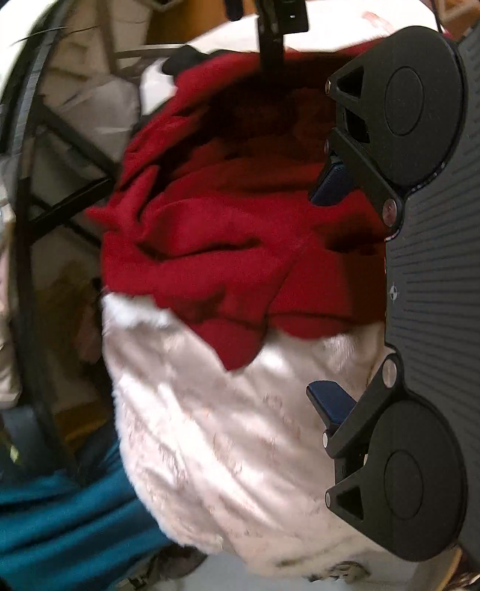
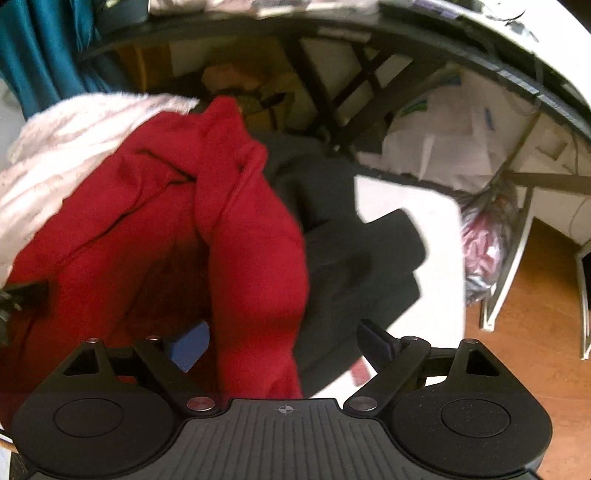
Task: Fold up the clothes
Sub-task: 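Lower both grippers onto the red fleece garment and close on it, then lift the red garment with both grippers and carry it toward the patterned table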
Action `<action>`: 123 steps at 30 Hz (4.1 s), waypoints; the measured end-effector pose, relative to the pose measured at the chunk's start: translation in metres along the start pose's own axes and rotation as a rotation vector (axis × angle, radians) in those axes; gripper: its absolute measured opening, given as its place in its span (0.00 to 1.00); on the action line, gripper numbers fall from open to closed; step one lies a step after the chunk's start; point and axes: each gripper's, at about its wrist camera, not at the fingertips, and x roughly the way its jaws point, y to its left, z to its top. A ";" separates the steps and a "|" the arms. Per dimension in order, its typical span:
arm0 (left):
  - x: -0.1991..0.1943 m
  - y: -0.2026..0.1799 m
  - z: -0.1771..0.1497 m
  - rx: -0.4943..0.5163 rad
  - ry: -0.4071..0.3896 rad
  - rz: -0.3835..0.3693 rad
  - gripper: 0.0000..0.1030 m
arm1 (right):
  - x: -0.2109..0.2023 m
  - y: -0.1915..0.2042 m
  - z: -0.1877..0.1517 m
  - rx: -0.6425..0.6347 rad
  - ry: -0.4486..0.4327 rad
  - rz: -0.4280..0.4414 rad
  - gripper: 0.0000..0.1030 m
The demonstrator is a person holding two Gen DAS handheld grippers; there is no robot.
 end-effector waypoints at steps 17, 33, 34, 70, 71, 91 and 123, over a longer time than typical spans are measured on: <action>-0.007 0.071 -0.008 -0.214 -0.021 -0.058 0.84 | -0.008 -0.045 -0.023 0.371 -0.009 -0.118 0.07; -0.004 0.064 0.008 -0.183 0.017 -0.158 0.39 | 0.026 -0.009 0.020 0.158 0.028 -0.062 0.09; -0.010 0.069 0.006 -0.205 0.013 -0.164 0.39 | 0.019 -0.008 0.019 0.159 0.032 -0.039 0.09; -0.053 0.072 -0.015 -0.298 -0.014 -0.173 0.15 | 0.041 0.030 0.004 -0.036 0.147 0.097 0.31; -0.059 0.071 -0.014 -0.299 -0.021 -0.191 0.14 | 0.043 0.030 0.005 -0.024 0.153 0.101 0.21; -0.164 0.066 0.012 -0.036 -0.294 -0.636 0.12 | -0.111 0.005 0.014 0.263 -0.056 0.192 0.06; -0.302 -0.244 0.065 0.094 -0.472 -0.754 0.12 | -0.273 -0.322 -0.110 0.543 -0.393 0.098 0.06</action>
